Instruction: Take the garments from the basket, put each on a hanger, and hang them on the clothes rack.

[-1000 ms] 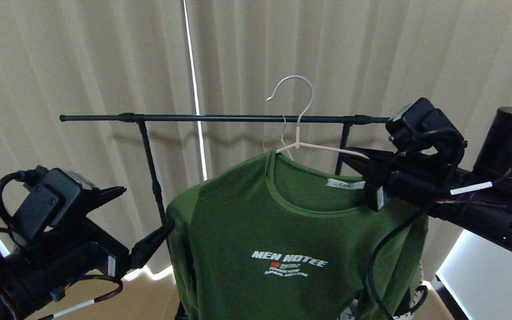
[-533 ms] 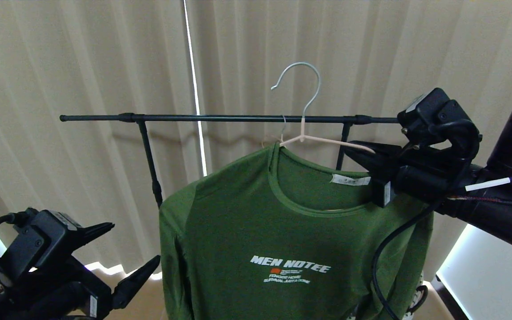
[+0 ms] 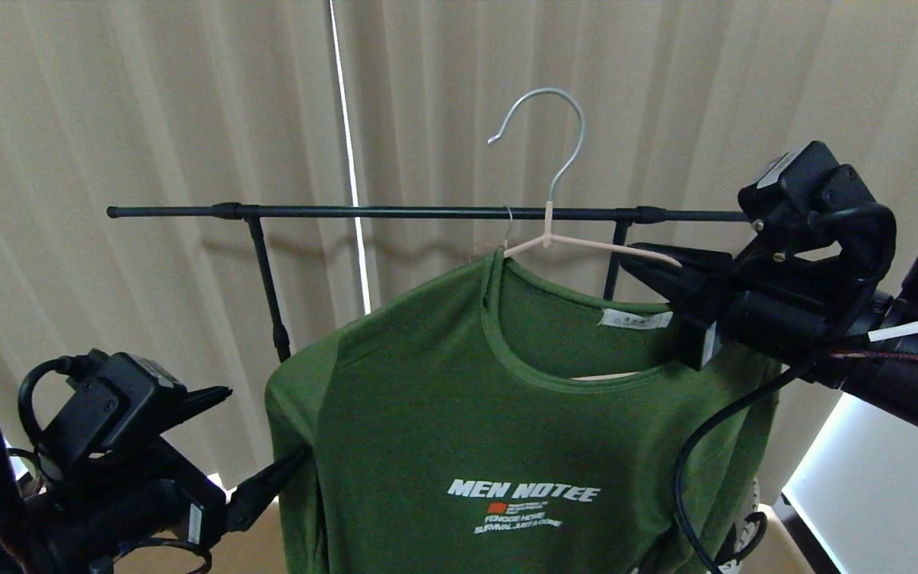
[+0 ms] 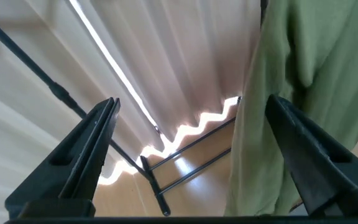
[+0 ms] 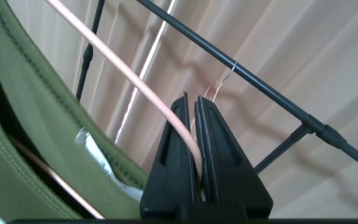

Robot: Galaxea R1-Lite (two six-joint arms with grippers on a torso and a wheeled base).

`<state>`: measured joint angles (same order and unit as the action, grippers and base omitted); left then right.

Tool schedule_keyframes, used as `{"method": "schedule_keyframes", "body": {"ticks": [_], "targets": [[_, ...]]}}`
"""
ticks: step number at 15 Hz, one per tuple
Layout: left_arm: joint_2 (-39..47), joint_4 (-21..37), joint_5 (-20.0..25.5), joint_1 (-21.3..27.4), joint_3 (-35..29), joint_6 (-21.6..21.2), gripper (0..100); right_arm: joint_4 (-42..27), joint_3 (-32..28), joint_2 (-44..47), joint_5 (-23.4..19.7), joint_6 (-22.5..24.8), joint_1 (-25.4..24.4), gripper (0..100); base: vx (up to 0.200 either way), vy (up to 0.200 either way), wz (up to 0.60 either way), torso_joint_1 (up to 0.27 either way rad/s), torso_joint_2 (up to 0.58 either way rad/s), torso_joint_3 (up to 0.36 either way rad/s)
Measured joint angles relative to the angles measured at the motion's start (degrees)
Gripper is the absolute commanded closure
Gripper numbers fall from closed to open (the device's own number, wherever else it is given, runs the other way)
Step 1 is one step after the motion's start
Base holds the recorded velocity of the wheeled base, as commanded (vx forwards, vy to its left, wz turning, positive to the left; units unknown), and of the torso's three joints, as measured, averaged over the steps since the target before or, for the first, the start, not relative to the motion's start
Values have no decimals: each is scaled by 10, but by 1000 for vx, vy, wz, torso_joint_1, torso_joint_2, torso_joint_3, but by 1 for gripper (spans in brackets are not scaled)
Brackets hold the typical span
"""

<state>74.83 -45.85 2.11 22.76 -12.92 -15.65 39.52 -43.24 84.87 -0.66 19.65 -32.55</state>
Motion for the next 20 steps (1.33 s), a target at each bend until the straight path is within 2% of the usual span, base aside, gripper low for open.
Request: {"method": "schedule_keyframes", "body": {"ticks": [5,7,9,12,17,18,20], "targets": [[16,0,-1,-7,-19,0,100,-1,-2,1,4,1,1,100,0,0,0,0,0,0],[19,-3,-2,-31,-31,-4,100,-1,-3,5,7,2,11,100,0,0,0,0,0,0],[14,-35,-2,-54,-36,-7,100,-1,-5,14,7,3,36,100,0,0,0,0,0,0],[-6,-86,1,-66,-27,-7,100,-1,-18,34,14,3,70,100,0,0,0,0,0,0],[-26,-87,2,-59,23,-47,100,0,-62,64,34,1,86,100,0,0,0,0,0,0],[-26,-87,1,-57,32,-53,0,-1,-64,66,34,1,85,100,0,0,0,0,0,0],[-25,-88,0,-44,40,-54,0,-2,-65,67,37,2,78,100,0,0,0,0,0,0]]}}
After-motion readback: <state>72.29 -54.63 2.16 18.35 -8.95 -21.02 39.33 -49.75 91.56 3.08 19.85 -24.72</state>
